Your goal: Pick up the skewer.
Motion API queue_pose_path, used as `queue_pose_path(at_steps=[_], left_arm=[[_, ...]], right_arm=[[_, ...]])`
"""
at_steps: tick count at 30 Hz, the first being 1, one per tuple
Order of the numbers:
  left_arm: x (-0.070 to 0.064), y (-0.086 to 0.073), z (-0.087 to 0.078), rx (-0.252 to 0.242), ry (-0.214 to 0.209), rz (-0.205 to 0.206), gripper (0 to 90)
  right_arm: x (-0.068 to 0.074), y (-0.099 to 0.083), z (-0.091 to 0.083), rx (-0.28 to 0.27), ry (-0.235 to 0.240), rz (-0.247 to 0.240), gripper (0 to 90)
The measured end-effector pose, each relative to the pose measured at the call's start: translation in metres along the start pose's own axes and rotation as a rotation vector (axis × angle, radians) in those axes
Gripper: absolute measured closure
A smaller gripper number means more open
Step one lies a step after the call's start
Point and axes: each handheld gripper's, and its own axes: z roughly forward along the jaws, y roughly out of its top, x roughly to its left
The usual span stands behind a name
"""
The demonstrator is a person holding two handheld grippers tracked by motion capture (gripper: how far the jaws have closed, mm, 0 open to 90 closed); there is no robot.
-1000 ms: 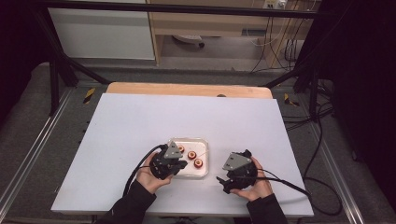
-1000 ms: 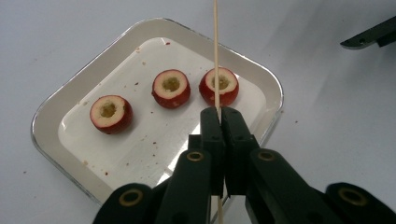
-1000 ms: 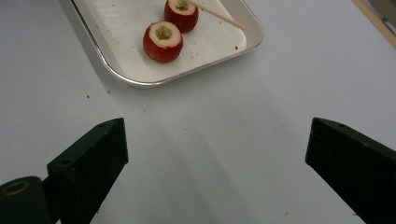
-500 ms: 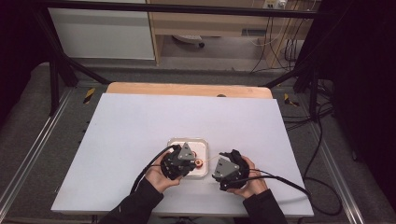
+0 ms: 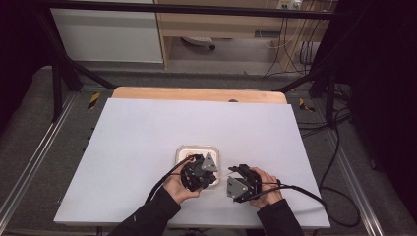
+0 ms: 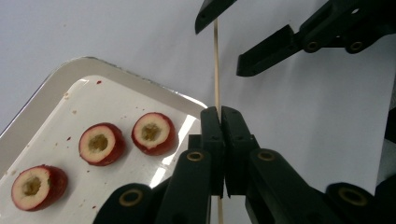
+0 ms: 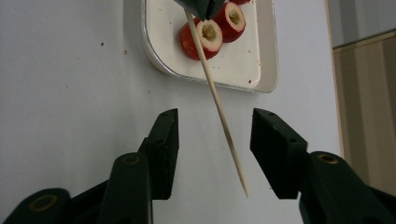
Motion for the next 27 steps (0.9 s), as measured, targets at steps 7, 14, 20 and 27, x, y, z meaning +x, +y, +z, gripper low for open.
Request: queue_pose_path(at_steps=[7,14,20,27], left_arm=[[-0.0054,0.0055,0.0024,0.002,-0.012,0.025,88.3],[-0.0066,0.0073,0.0047,0.011,-0.019,0.030,88.3],[-0.0074,0.0078,0.0050,0.014,-0.023,0.035,88.3],[-0.0073,0.0076,0.0056,0.017,-0.027,0.034,88.3]], right_arm=[[0.0026,-0.0023,0.0000,-0.016,-0.010,-0.124,65.2],[0.0032,-0.0033,-0.0017,-0.010,-0.011,-0.209,75.8],[0.0042,-0.0040,-0.0022,0.000,-0.009,-0.257,83.3],[0.0054,-0.0047,-0.0015,0.011,0.001,-0.303,88.2]])
